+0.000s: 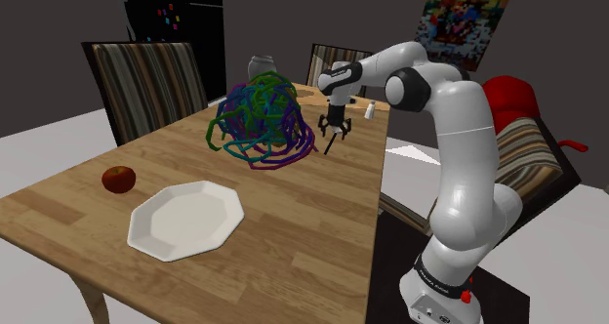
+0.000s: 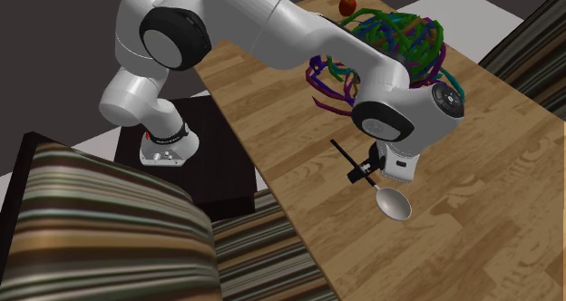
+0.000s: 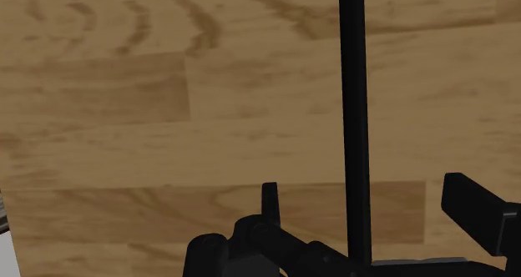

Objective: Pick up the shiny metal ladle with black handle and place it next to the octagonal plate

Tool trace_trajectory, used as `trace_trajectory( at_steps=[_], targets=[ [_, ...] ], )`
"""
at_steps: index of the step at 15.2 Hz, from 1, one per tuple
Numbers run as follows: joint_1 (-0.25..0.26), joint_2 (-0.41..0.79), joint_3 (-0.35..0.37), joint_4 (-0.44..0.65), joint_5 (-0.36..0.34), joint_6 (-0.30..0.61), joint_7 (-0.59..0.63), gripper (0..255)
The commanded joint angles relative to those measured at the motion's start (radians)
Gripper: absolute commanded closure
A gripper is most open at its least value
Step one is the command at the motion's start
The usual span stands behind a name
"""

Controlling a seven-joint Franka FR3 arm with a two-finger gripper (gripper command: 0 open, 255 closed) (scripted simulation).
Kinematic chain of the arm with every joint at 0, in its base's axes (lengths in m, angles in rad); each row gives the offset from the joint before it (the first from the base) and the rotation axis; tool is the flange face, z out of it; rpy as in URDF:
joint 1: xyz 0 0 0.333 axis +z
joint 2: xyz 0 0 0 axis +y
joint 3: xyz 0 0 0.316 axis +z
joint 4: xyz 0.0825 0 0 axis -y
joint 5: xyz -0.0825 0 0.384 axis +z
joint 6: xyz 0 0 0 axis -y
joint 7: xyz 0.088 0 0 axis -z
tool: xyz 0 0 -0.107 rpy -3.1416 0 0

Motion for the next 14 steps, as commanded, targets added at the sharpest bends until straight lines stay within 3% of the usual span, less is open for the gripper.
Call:
trace_trajectory(
  at_steps=[1, 8, 9, 14],
  targets=[
    [-0.001, 0.003, 0.000, -0.006, 0.001, 0.010, -0.002, 0],
    [-0.001, 0.003, 0.000, -0.006, 0.001, 0.009, -0.002, 0],
    [-0.001, 0.003, 0.000, -0.006, 0.001, 0.009, -0.002, 255],
    [-0.002, 0.004, 0.000, -0.003, 0.001, 0.008, -0.002, 255]
  ],
)
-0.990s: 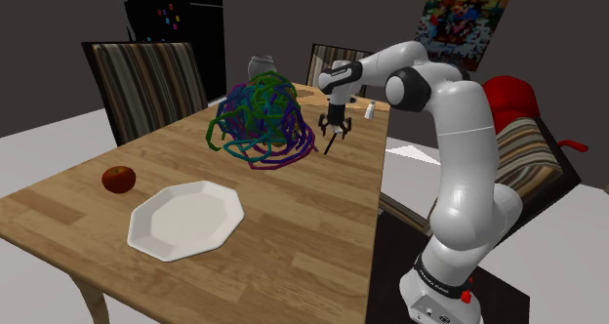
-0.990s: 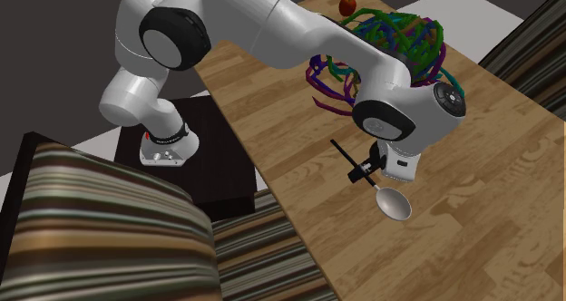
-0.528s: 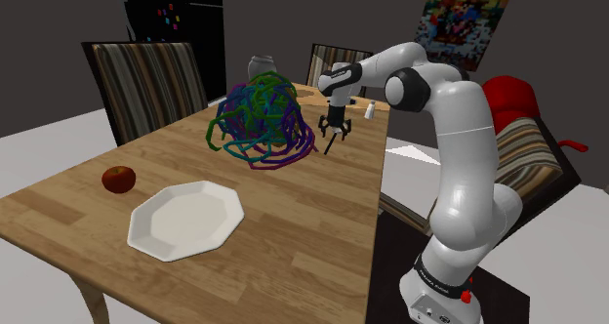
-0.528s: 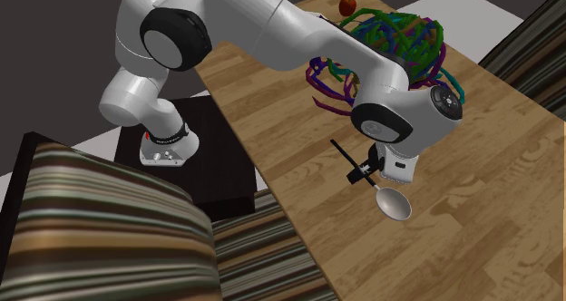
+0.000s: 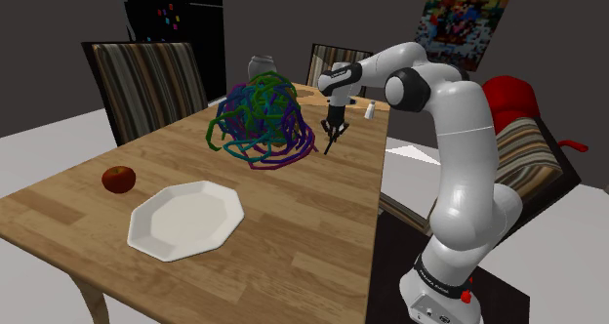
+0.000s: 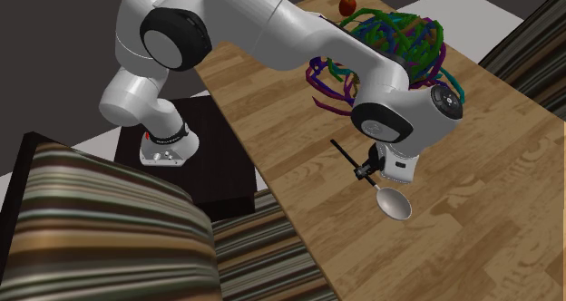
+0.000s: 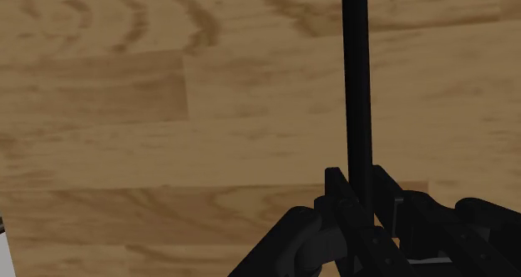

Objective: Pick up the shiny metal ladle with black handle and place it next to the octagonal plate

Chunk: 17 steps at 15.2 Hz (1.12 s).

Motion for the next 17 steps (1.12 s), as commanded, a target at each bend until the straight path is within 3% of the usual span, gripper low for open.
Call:
trace_trajectory(
  at_steps=[1, 4, 17],
  targets=[
    [0.000, 0.001, 0.000, -0.001, 0.000, 0.000, 0.000, 255],
    [0.000, 0.000, 0.000, -0.002, 0.000, 0.001, 0.000, 255],
    [-0.001, -0.048, -0.007, 0.098, -0.011, -0.147, 0.008, 255]
  ],
)
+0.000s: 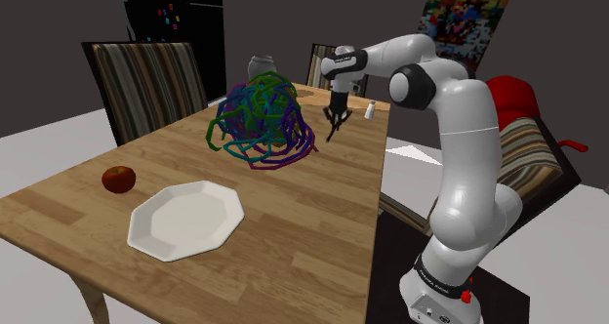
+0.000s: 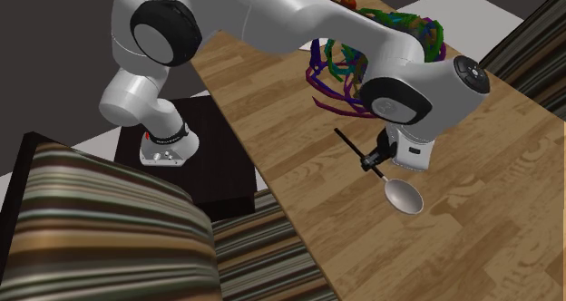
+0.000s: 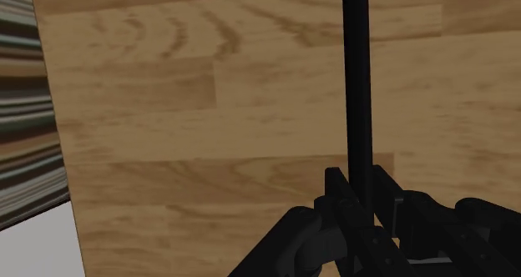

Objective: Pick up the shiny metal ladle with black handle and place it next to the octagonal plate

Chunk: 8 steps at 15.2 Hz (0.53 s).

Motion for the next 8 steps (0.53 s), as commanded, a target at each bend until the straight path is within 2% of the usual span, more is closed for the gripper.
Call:
trace_trajectory(
  at_steps=[1, 8],
  targets=[
    [0.000, -0.006, -0.001, 0.015, -0.002, -0.022, 0.002, 255],
    [-0.004, -0.015, -0.003, 0.096, -0.004, -0.110, 0.005, 255]
  ],
)
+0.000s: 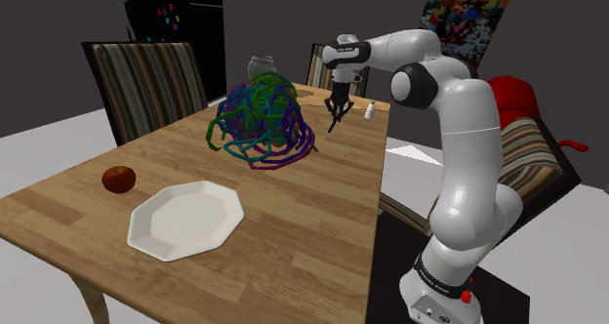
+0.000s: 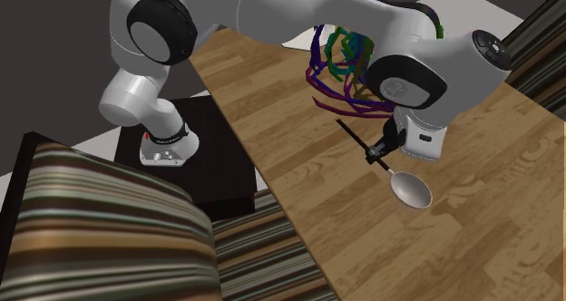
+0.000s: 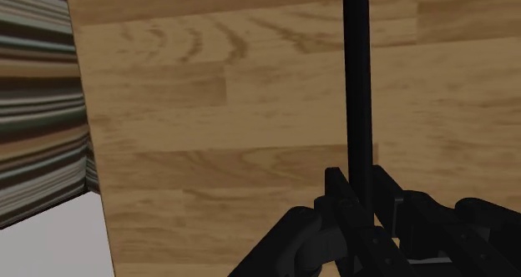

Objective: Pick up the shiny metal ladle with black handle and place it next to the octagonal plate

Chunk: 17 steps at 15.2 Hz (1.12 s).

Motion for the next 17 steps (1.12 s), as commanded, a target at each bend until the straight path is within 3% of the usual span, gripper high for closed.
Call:
trace_trajectory(
  at_steps=[1, 8, 17],
  targets=[
    [0.015, -0.043, 0.001, -0.054, -0.006, 0.012, 0.012, 255],
    [0.117, -0.293, 0.025, -0.417, -0.044, 0.131, 0.123, 255],
    [0.216, -0.542, 0.096, -0.736, -0.064, 0.210, 0.295, 255]
  ],
)
